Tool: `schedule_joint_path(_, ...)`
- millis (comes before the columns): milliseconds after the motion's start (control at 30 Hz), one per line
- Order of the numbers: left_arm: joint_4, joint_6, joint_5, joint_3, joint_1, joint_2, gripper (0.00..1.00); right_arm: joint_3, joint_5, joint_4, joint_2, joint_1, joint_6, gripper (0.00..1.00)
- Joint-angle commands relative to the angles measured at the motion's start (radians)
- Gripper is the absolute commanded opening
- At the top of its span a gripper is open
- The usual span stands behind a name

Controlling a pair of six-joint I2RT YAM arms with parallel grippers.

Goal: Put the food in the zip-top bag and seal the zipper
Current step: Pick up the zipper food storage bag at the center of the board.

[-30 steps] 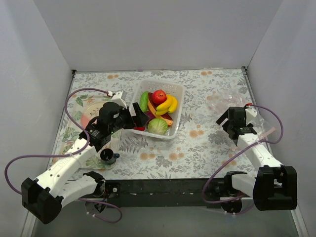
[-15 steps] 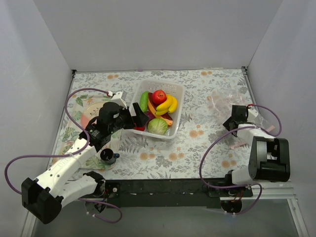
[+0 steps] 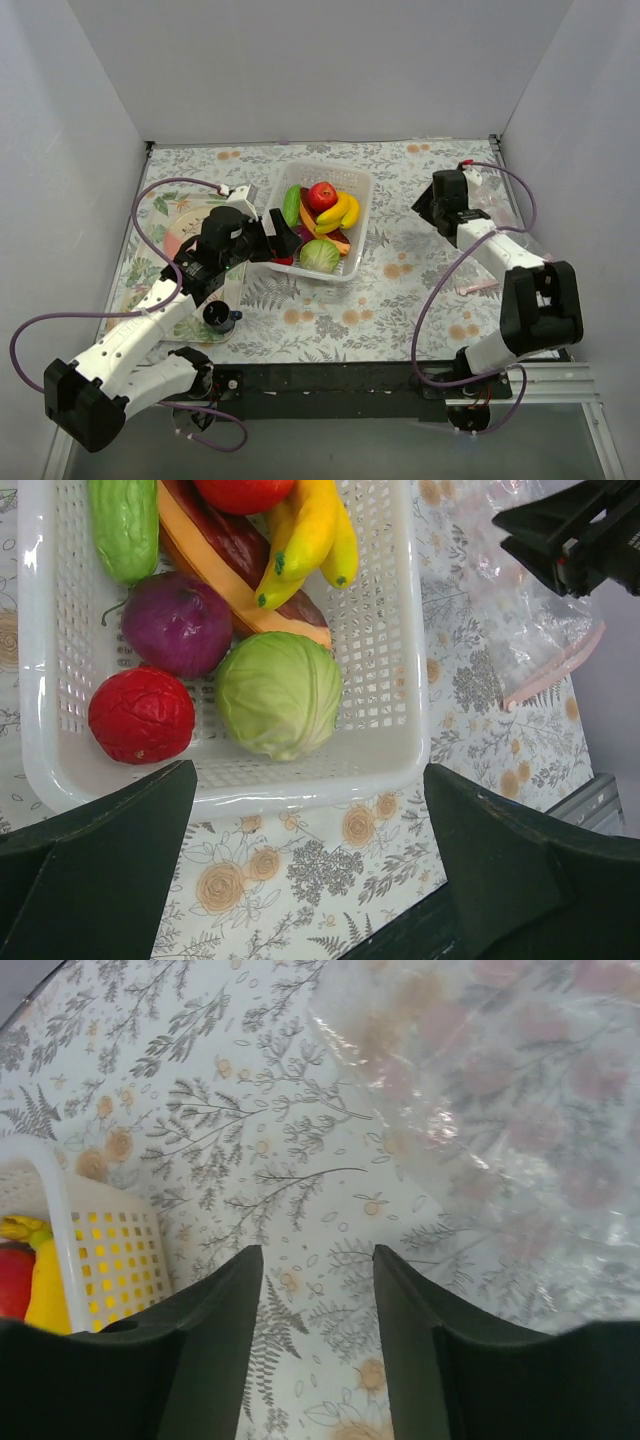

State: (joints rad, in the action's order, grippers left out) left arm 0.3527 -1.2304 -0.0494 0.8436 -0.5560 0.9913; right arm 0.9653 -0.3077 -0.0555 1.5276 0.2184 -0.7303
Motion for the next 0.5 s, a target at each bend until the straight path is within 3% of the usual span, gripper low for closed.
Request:
schedule_joint_path(0,0.012,0.019,-0.038,0.037,0.001,-0.005,0.98,-0.121,-0.11,-0.096,-0.211,-0.071,-0.001,0.65)
schedule_joint_path(33,0.009,0.017,-0.044,0.034,0.001,-0.003,0.98,-0.214,-0.108,-0.086,-0.26,-0.089,0.0,0.72)
schedule_joint_path(233,0.005,0.012,-0.096,0.031,0.001,0.024,0.98,-0.425,-0.102,-0.031,-0.517,-0.255,0.07,0.89)
schedule_joint_path(467,0.015,0.005,-0.138,0.028,-0.001,0.035,0.98,-0.548,-0.005,0.129,-0.531,-0.476,0.097,0.93)
